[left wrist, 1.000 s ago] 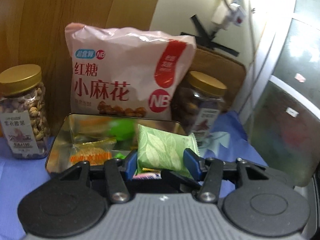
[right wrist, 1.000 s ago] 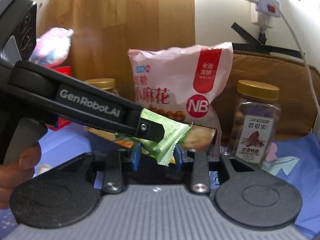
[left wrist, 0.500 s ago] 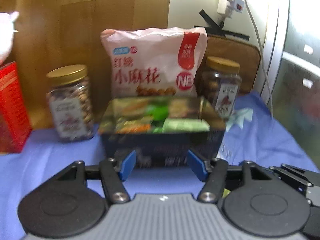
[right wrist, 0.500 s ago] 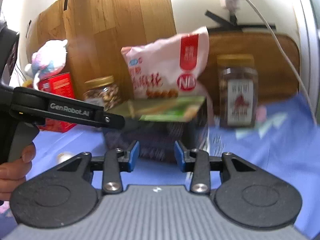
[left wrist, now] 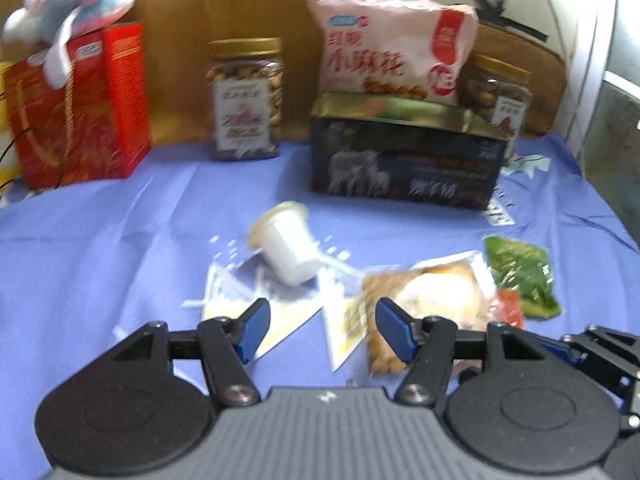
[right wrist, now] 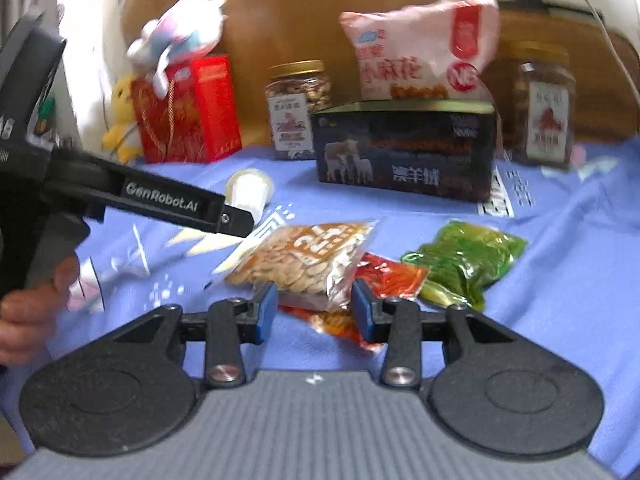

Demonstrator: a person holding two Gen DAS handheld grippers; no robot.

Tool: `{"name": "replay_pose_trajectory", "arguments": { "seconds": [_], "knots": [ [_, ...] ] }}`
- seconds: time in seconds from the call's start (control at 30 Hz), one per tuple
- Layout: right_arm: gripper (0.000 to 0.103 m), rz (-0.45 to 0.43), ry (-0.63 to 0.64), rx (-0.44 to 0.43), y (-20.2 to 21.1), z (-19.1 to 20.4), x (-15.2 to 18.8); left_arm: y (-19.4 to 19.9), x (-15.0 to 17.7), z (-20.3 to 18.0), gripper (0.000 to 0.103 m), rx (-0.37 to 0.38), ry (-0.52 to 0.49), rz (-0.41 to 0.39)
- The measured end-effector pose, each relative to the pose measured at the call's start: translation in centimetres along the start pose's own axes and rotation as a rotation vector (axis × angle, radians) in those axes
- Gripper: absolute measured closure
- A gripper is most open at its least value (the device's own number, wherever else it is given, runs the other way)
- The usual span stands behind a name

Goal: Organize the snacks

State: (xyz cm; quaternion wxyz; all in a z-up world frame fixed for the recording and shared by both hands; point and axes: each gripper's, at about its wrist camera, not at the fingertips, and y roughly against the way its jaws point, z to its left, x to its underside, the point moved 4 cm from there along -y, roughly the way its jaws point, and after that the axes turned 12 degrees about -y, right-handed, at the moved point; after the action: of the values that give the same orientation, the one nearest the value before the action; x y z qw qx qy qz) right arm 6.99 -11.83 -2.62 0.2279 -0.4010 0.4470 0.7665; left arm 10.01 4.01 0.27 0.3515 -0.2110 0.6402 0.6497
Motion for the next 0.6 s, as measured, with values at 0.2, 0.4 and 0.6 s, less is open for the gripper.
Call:
{"name": "replay_pose_trajectory", "arguments": {
  "seconds": [0.2, 0.4, 0.6],
  "knots": [
    [0.059, 0.004, 0.091, -0.017, 0.4, 1.9, 1.1, 0.1, 1.7, 1.0, 0.044, -0.059, 0.005, 0.016],
    [0.056, -0.006, 0.02, -0.019, 1.3, 1.1, 1.1, -0.3, 2.6, 1.8, 0.044, -0.075, 0.021, 0.03],
    [0.054, -0.048, -0.181, -0.082, 2.2, -1.1, -0.5, -0.5, 2.9, 1.8, 0.042, -0.09, 0.001, 0.024]
  ]
}}
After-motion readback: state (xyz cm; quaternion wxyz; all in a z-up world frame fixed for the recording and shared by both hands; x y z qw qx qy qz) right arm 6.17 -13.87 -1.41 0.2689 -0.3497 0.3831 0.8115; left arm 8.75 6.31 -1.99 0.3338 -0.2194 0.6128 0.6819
